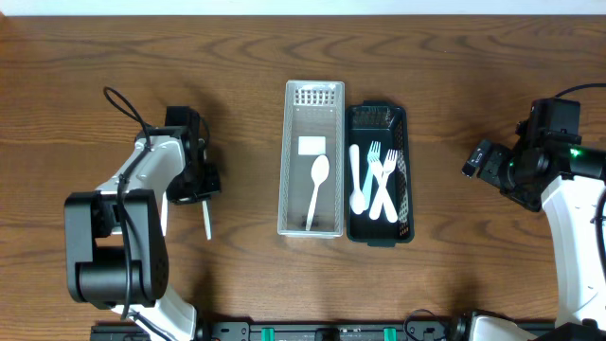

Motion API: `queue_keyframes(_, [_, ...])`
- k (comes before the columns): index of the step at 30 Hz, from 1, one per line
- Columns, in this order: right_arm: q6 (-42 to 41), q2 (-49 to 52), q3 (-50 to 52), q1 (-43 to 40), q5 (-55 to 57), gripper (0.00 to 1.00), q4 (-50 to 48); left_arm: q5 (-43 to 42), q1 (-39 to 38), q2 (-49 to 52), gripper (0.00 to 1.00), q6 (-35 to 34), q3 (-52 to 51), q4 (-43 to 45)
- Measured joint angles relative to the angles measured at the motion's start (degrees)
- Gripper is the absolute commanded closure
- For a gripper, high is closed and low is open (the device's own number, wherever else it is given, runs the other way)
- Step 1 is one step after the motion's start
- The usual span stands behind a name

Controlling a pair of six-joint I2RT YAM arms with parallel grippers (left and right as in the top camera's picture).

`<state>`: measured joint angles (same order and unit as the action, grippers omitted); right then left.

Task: Pack container
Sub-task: 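Lower the left gripper onto the next white spoon and grasp it, then carry the spoon into the clear basket and release it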

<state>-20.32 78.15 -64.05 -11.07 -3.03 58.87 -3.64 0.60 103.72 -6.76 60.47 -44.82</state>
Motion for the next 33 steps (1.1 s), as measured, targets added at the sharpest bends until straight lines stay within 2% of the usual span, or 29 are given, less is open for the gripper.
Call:
queue_keyframes(4, [0.0,0.0,0.0,0.0,0.0,0.01,0.0,0.0,-3.6,-2.8,0.94,-0.8,3.8,-7.2])
queue_keyframes(7, [0.0,0.0,0.0,0.0,0.0,0.01,0.0,0.1,-9.0,-8.3,0.94,-0.9,9.0,-10.7])
queue_keyframes(12, [0.0,0.0,0.0,0.0,0.0,0.01,0.0,0.1,-20.6,-18.5,0.94,-2.7,16.5,-10.3])
queue_keyframes(15, [0.0,0.0,0.0,0.0,0.0,0.01,0.0,0.2,-26.4,-21.4,0.94,-5.2,17.5,-8.8])
queue_keyframes(18, [0.0,0.0,0.0,0.0,0.0,0.01,0.0,0.2,-31.1,-20.2,0.94,-7.9,17.5,-6.9])
queue_keyframes(23, [0.0,0.0,0.0,0.0,0.0,0.01,0.0,0.6,-37.6,-12.5,0.94,-11.1,17.5,-1.9])
queue_keyframes(30, [0.0,0.0,0.0,0.0,0.0,0.01,0.0,0.6,-41.7,-1.0,0.94,-12.2,17.2,-0.3])
queue_keyframes(31, [0.0,0.0,0.0,0.0,0.0,0.01,0.0,0.6,-41.6,-0.3,0.92,-12.4,17.0,-0.3])
queue_keyframes(32, [0.0,0.0,0.0,0.0,0.0,0.01,0.0,0.6,-41.4,0.2,0.83,-12.4,16.8,-0.3])
queue_keyframes(33, [0.0,0.0,0.0,0.0,0.0,0.01,0.0,0.6,-41.2,0.3,0.64,-12.2,16.8,-0.3])
